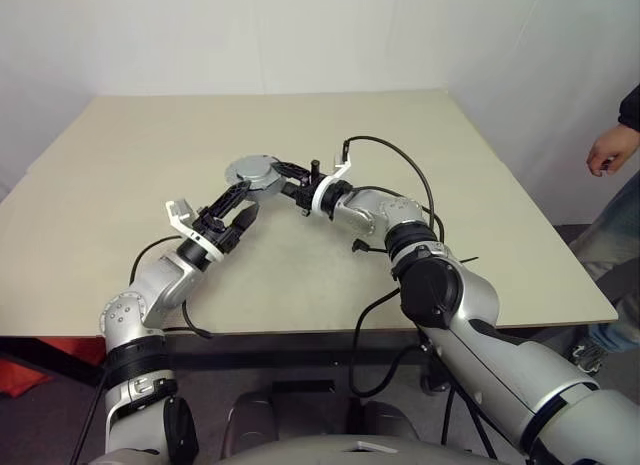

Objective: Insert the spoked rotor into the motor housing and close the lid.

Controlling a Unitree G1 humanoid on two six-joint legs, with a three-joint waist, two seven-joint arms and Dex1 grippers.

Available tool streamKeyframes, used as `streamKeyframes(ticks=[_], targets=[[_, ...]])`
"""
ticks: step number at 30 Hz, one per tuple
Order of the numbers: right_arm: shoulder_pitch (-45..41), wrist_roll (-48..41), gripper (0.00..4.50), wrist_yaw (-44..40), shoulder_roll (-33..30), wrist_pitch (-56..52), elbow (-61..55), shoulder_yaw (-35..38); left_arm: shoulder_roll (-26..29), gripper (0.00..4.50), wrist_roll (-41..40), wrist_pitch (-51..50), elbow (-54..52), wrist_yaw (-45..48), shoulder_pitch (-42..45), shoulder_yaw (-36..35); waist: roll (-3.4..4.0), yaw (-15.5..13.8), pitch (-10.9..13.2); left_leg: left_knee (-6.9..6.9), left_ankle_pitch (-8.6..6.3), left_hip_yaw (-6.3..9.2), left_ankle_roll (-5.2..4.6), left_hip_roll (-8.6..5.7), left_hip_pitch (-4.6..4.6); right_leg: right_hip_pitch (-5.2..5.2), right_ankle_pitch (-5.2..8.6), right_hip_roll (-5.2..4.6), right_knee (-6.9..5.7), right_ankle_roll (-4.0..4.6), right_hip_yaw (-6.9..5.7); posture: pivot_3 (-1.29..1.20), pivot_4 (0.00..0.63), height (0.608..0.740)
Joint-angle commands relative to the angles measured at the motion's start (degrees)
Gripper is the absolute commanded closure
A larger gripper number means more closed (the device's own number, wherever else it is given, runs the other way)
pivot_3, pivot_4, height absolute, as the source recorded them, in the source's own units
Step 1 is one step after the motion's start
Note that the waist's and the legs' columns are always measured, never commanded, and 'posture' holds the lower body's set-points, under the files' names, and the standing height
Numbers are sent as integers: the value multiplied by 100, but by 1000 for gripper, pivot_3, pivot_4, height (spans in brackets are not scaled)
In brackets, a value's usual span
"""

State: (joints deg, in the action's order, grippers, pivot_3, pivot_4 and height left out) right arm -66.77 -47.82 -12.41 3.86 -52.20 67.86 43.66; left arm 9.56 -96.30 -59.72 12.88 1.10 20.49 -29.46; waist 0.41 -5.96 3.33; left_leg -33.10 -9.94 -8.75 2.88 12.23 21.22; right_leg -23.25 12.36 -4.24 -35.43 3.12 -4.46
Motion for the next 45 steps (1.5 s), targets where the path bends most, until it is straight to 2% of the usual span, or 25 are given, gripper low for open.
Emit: streamKeyframes(ticks=[1, 11, 19, 32, 37, 44, 45], targets=[[-226, -257, 2833, -168, 10, -95, -322, 26, 70, 1001, 31, 68, 44, 9, 101, 85, 0, -1, 0, 0, 0, 0, 0, 0, 0, 0, 0, 0, 0, 0, 0, 0, 0, 740], [-170, -220, 2833, -226, 31, -113, -413, -84, 165, 1001, 95, 479, 278, 295, 266, -142, -4, 0, 3, 0, 1, 1, 1, 0, 1, 0, 0, 0, 0, 0, 0, 0, 0, 740], [-124, -187, 2833, -313, 25, -141, -459, -207, 133, 1001, 149, 529, 433, 507, 518, -58, -11, -5, 7, 0, 1, 2, 2, 0, 2, 0, 0, 0, 0, 0, 0, 0, 0, 740], [-21, -172, 2833, -353, 31, -150, -601, -359, 263, 1001, 1242, 953, 1742, 1104, 1508, -164, -17, -32, 11, 1, 4, 4, 7, 0, 4, -2, -1, 0, -2, 0, -1, 0, 0, 740], [17, -144, 2833, -328, 35, -72, -663, -414, 244, 2089, 1507, 938, 1830, 1213, 1493, -240, -17, -37, 11, 1, 4, 5, 7, 0, 5, -3, -1, 0, -3, 1, -2, 0, 0, 740], [122, 93, 2833, -619, 85, 178, -830, -799, 250, 2115, 1623, 884, 1786, 1290, 1427, -335, -18, -60, 12, 1, 4, 5, 7, 1, 5, -3, -1, 0, -5, 1, -2, 0, 0, 740], [135, 116, 2553, -679, 91, 247, -859, -836, 242, 2115, 1638, 872, 1773, 1298, 1413, -342, -18, -69, 12, 0, 4, 6, 7, 1, 5, -3, -1, 0, -5, 1, -2, 0, 0, 740]])
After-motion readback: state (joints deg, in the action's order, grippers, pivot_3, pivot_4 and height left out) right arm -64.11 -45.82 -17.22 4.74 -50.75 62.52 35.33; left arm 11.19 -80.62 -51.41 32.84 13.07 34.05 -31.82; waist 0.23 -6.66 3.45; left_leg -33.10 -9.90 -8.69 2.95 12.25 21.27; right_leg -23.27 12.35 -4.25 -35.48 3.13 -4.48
